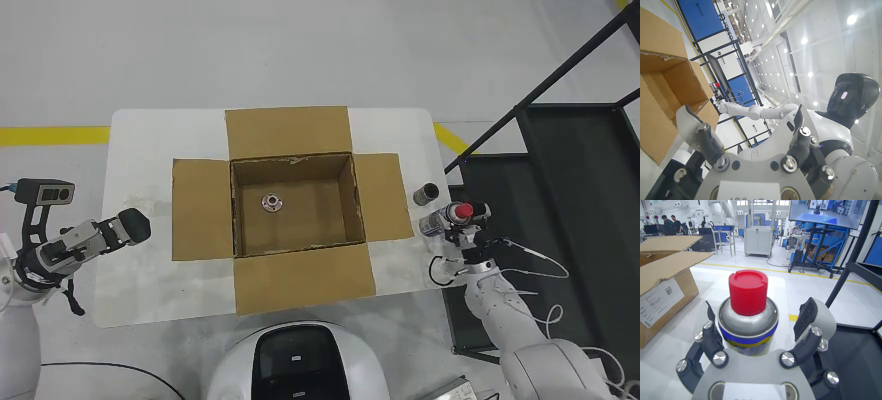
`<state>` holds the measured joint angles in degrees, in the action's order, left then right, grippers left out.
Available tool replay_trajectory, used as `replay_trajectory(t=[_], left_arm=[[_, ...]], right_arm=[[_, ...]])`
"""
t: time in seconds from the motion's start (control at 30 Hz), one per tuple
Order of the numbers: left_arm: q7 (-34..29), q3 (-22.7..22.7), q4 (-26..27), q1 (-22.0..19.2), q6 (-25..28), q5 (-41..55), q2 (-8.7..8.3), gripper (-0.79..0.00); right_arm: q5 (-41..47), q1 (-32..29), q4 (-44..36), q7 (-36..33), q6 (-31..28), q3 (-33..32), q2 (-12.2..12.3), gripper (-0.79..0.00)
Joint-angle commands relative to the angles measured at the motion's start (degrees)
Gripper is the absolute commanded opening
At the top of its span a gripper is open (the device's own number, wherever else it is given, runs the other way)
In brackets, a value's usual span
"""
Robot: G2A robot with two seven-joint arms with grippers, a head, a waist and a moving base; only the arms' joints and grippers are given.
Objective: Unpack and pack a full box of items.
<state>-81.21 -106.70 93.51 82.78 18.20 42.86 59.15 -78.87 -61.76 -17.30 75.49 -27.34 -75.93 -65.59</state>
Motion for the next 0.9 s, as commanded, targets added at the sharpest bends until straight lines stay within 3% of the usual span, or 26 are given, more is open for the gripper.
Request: replay_trajectory(t=[0.0,0.23,0.47,0.67,0.87], left_arm=[[0.0,0.0,0.0,0.0,0.0,0.0,0.0,0.0],[0.0,0.0,0.0,0.0,0.0,0.0,0.0,0.0],[0.0,0.0,0.0,0.0,0.0,0.0,0.0,0.0],[0.0,0.0,0.0,0.0,0.0,0.0,0.0,0.0],[0.0,0.0,0.0,0.0,0.0,0.0,0.0,0.0]], right_arm=[[0.2,-0.5,-1.3,1.0,-0.4,-0.8,0.8,0.0],[-2.4,-6.7,-13.5,1.8,0.4,-3.5,4.4,0.0],[-3.2,-14.1,-28.6,-1.6,-1.6,-8.5,7.3,0.0],[-5.5,-22.1,-45.6,-13.9,2.0,-13.7,8.9,0.0],[-4.7,-30.3,-62.3,-27.1,1.7,-19.5,9.8,0.0]])
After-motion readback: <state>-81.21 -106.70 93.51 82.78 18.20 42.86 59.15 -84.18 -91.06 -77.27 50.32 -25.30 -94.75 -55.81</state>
